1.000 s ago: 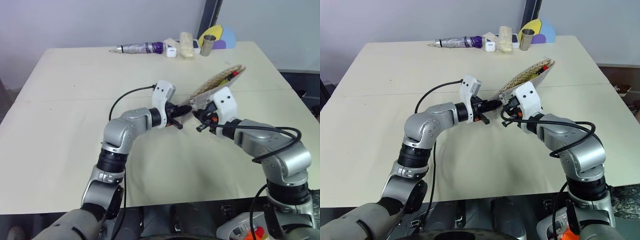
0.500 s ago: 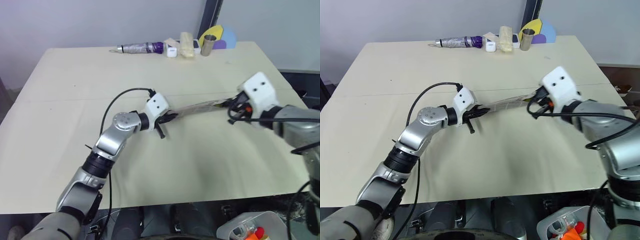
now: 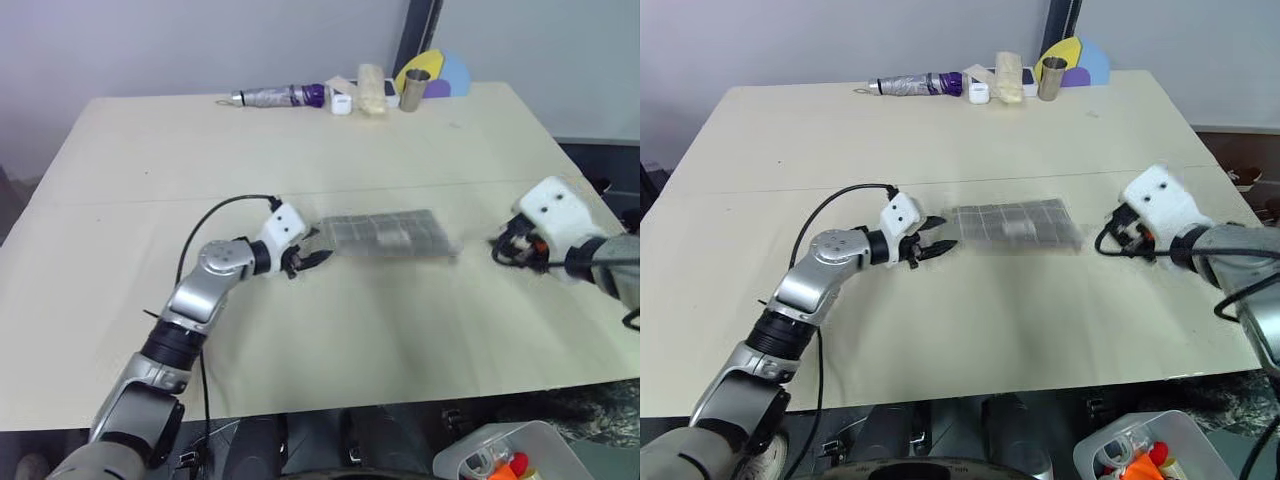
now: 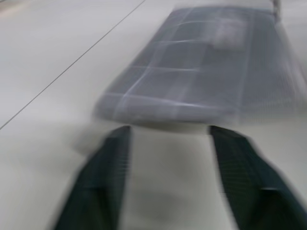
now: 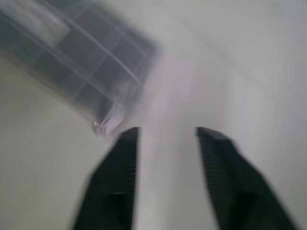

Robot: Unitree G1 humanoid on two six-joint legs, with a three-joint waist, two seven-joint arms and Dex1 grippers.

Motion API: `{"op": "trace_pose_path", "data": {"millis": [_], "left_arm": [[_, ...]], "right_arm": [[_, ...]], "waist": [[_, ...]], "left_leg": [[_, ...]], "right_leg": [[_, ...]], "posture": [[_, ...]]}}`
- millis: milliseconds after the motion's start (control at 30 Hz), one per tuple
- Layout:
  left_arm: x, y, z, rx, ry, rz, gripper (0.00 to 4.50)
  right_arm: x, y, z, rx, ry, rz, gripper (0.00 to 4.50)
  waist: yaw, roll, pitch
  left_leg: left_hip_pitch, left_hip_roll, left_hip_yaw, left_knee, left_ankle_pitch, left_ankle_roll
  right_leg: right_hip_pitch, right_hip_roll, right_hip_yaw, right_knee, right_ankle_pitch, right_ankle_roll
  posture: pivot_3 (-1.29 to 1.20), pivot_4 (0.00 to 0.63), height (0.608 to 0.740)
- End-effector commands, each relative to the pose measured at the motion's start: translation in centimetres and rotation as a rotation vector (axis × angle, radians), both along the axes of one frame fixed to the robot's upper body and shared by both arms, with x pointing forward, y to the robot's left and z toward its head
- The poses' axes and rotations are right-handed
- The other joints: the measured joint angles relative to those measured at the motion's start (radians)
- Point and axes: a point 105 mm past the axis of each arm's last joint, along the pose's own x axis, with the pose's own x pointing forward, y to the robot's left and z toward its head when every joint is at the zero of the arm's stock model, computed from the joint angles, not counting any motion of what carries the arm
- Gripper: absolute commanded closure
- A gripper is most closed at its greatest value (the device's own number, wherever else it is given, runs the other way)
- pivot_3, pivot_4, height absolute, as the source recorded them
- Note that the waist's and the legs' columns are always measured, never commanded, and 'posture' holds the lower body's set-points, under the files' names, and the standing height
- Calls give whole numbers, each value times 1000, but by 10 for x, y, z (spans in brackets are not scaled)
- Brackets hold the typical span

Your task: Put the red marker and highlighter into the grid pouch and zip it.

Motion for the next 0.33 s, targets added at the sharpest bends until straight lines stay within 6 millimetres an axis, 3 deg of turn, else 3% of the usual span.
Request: {"op": "trace_pose_path", "data": {"millis": [33, 167, 333], "left_arm": [[-9, 22, 7, -9, 2, 21, 351], [-25, 65, -8, 31, 77, 110, 351], [-34, 115, -16, 45, 95, 283, 351]], "right_arm": [[-13, 8, -1, -19, -2, 88, 1021], [-22, 6, -6, 19, -23, 122, 1021], [-12, -12, 2, 130, -141, 52, 1021]], "waist": [[0, 0, 0], [-7, 0, 0], [-6, -1, 0]], "left_leg": [[0, 0, 0, 0, 0, 0], [1, 0, 0, 0, 0, 0], [7, 0, 0, 0, 0, 0]], "right_leg": [[0, 0, 0, 0, 0, 0], [1, 0, 0, 0, 0, 0], [6, -1, 0, 0, 0, 0]], "posture": [[0, 150, 740], [0, 150, 740], [0, 150, 740]]}}
